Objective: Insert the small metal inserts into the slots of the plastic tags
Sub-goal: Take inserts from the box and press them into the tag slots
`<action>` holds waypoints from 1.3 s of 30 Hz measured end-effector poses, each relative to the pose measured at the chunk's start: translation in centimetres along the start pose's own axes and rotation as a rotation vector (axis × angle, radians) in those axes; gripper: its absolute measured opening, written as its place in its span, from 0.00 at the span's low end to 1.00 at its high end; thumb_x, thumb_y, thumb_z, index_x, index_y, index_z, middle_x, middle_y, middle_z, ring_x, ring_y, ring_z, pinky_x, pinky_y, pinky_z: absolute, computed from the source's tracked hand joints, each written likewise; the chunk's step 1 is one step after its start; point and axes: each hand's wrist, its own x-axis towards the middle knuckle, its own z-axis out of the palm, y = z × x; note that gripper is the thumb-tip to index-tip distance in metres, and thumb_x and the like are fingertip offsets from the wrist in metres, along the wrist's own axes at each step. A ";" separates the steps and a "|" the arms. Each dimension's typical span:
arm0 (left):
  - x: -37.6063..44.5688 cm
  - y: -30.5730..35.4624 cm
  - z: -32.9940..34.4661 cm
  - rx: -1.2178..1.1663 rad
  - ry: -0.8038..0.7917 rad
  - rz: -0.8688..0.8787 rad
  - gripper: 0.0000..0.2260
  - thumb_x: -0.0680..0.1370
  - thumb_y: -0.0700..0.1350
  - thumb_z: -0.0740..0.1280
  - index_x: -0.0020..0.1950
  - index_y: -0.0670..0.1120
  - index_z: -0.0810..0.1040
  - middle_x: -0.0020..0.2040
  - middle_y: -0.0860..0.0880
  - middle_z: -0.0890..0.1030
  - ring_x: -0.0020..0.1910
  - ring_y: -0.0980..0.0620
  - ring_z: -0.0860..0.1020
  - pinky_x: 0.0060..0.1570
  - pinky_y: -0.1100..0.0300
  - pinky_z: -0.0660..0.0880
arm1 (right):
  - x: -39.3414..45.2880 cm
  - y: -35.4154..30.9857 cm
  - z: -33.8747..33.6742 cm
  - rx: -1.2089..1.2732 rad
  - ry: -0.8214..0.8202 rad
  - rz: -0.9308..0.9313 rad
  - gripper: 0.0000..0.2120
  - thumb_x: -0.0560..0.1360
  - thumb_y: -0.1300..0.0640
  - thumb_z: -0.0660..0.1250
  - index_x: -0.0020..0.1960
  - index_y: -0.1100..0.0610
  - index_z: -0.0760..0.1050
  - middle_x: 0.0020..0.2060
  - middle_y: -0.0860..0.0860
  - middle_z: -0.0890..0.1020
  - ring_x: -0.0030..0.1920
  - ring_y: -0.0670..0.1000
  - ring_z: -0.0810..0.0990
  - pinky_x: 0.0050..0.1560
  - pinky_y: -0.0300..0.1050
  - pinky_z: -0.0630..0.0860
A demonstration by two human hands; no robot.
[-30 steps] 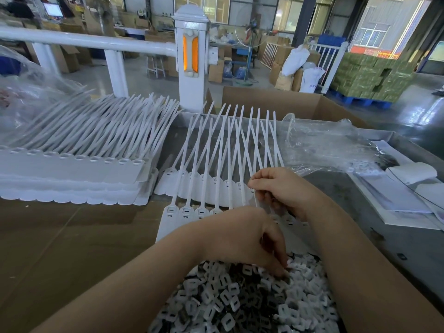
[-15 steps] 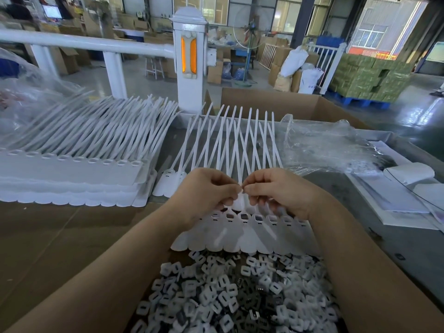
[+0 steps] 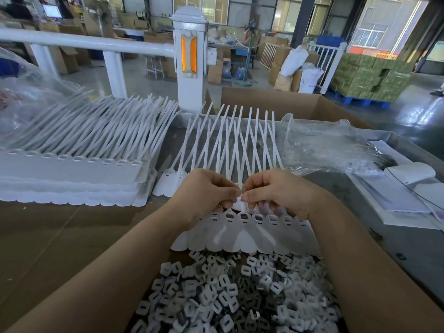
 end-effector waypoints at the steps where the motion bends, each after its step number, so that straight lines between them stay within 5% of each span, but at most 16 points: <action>1: 0.0 0.1 -0.1 0.004 -0.007 -0.018 0.02 0.75 0.42 0.74 0.43 0.43 0.85 0.36 0.44 0.85 0.30 0.57 0.79 0.31 0.68 0.75 | 0.0 0.0 0.0 -0.013 -0.010 0.000 0.02 0.74 0.56 0.74 0.44 0.54 0.83 0.36 0.51 0.85 0.29 0.46 0.76 0.24 0.39 0.67; 10: 0.0 0.7 -1.3 0.177 -0.047 -0.152 0.03 0.74 0.40 0.74 0.41 0.41 0.85 0.29 0.49 0.81 0.24 0.57 0.73 0.25 0.67 0.70 | -0.1 -0.5 0.3 -0.110 -0.040 0.045 0.02 0.77 0.56 0.71 0.48 0.53 0.82 0.37 0.50 0.85 0.29 0.44 0.74 0.28 0.40 0.66; 18: -0.1 0.6 -0.6 0.332 -0.073 -0.108 0.04 0.72 0.44 0.76 0.37 0.46 0.85 0.27 0.54 0.80 0.25 0.61 0.74 0.30 0.65 0.72 | -0.4 -1.0 0.3 -0.144 -0.055 0.050 0.02 0.76 0.56 0.72 0.48 0.54 0.82 0.37 0.50 0.85 0.29 0.43 0.73 0.29 0.41 0.64; 30: -0.2 1.1 -1.2 0.145 -0.146 -0.138 0.04 0.78 0.39 0.70 0.46 0.40 0.82 0.31 0.50 0.83 0.26 0.59 0.76 0.26 0.67 0.70 | -0.4 -1.4 0.7 -0.161 -0.006 0.023 0.02 0.73 0.50 0.74 0.42 0.46 0.84 0.39 0.51 0.86 0.27 0.44 0.74 0.24 0.38 0.66; 35: -0.2 1.1 -1.5 0.154 -0.164 -0.128 0.04 0.79 0.39 0.68 0.45 0.41 0.82 0.35 0.49 0.84 0.29 0.58 0.78 0.28 0.67 0.72 | -0.1 -1.6 1.2 -0.165 0.018 0.022 0.04 0.74 0.52 0.73 0.42 0.51 0.83 0.37 0.51 0.86 0.32 0.51 0.74 0.28 0.40 0.70; 39: 0.1 0.7 -1.6 0.244 -0.068 -0.130 0.05 0.80 0.40 0.66 0.46 0.42 0.81 0.32 0.48 0.83 0.27 0.56 0.77 0.27 0.66 0.74 | 0.0 -2.0 1.5 -0.213 -0.011 0.037 0.04 0.77 0.58 0.70 0.43 0.54 0.80 0.32 0.49 0.82 0.26 0.43 0.73 0.22 0.33 0.68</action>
